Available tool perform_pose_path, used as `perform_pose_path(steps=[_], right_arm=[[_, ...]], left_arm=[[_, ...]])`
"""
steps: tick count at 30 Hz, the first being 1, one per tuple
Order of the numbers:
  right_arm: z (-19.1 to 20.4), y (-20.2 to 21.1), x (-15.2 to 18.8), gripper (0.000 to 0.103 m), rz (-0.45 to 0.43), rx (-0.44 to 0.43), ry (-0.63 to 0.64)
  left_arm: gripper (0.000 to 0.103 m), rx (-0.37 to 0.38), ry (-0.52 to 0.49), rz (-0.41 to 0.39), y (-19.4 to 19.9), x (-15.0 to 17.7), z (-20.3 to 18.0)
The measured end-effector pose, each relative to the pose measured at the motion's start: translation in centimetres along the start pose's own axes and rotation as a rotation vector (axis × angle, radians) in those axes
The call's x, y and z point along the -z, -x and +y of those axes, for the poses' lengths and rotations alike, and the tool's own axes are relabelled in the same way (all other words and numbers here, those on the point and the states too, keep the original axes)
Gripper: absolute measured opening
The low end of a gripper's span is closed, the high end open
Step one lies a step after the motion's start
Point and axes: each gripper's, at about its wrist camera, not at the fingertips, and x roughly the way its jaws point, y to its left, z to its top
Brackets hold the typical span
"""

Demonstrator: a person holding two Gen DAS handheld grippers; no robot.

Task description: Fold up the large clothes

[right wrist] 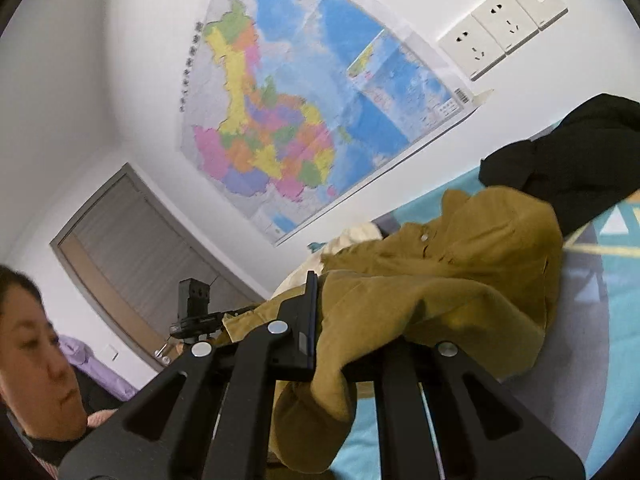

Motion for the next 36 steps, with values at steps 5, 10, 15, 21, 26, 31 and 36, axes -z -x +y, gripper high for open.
perform_pose_path(steps=[5,10,15,21,26,31,36], right_arm=[[-1.6,-2.0,-2.8,0.007,0.000,0.025,-0.021],[-4.2,-4.2,-5.3,0.007,0.001,0.063,-0.072],[-6.6,-6.2,-7.3,0.007,0.012,0.107,-0.103],[-9.4,-8.1,-8.7,0.008,0.030,0.143,-0.153],[-11.3,-9.3,-9.4,0.008,0.037,0.166,-0.188],[-13.3,-10.7,-9.8,0.008,0.048,0.187,-0.227],[-15.7,-12.4,-9.8,0.012,0.059,0.241,-0.290]], left_arm=[[0.010,-0.021,0.012,0.021,-1.7,-2.9,0.4],[0.010,-0.059,-0.001,0.028,-3.1,-5.5,0.0],[0.011,-0.089,0.005,0.047,-5.0,-7.9,0.0],[0.012,-0.136,0.018,0.084,-8.2,-10.2,0.8],[0.013,-0.162,0.037,0.115,-10.4,-11.5,1.9],[0.013,-0.180,0.055,0.138,-12.2,-12.4,2.8],[0.013,-0.214,0.068,0.163,-14.1,-13.0,3.5]])
